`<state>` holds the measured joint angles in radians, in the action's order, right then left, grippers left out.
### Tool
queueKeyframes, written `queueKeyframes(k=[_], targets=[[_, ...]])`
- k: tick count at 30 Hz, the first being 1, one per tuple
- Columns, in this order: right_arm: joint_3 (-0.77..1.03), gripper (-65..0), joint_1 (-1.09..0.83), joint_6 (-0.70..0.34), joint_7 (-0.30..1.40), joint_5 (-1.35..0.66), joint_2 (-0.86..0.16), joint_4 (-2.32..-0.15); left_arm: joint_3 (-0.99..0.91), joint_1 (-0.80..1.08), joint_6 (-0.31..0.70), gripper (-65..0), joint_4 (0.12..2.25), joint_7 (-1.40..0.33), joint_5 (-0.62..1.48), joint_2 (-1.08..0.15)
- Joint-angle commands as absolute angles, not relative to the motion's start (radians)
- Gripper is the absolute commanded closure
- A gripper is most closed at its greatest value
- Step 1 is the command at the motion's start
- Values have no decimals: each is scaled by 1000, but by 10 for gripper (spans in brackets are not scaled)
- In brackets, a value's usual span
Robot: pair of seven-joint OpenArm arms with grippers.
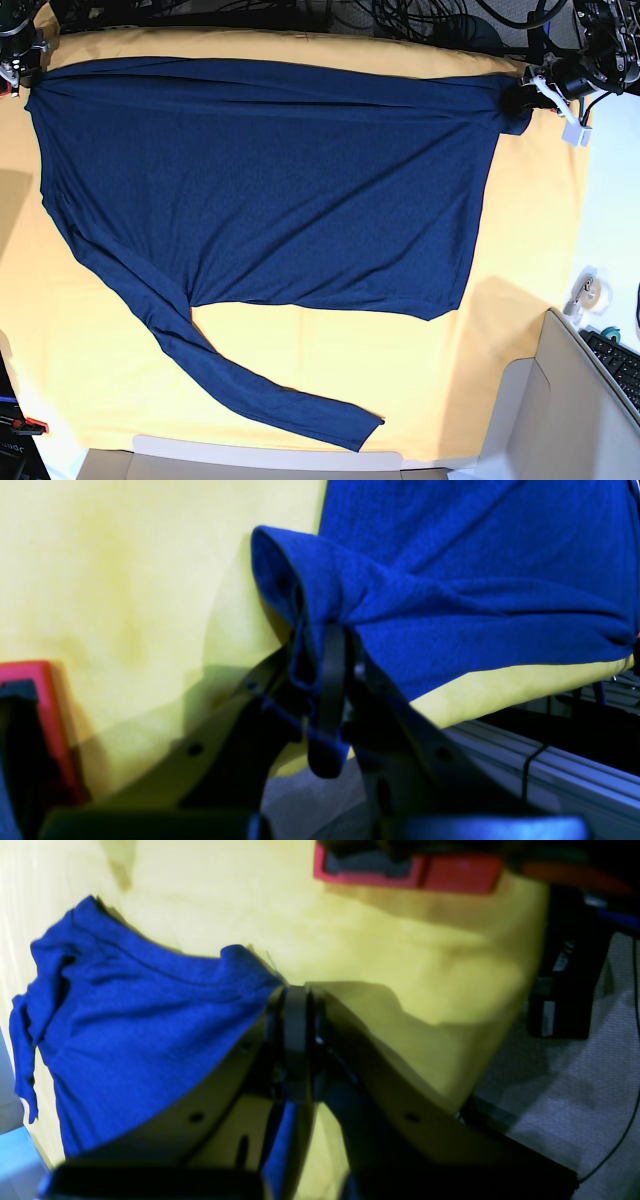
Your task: Fold the T-shirt properly
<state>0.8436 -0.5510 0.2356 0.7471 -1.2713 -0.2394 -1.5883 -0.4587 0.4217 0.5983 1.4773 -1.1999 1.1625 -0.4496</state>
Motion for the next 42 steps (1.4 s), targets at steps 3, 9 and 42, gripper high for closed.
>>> queueKeyframes(k=[3,9,42], targets=[[849,0,-558,239,737,-1271,-240,-1598,-466,427,599,0,1491,-1194,1167,-467],[851,0,-550,239,777,-1276,-239,-1596,-467,427,599,0,1491,-1194,1167,-466],[849,-84,-553,236,886,-1336,-216,-1531,-466,423,599,-141,1491,-1194,1165,-464]])
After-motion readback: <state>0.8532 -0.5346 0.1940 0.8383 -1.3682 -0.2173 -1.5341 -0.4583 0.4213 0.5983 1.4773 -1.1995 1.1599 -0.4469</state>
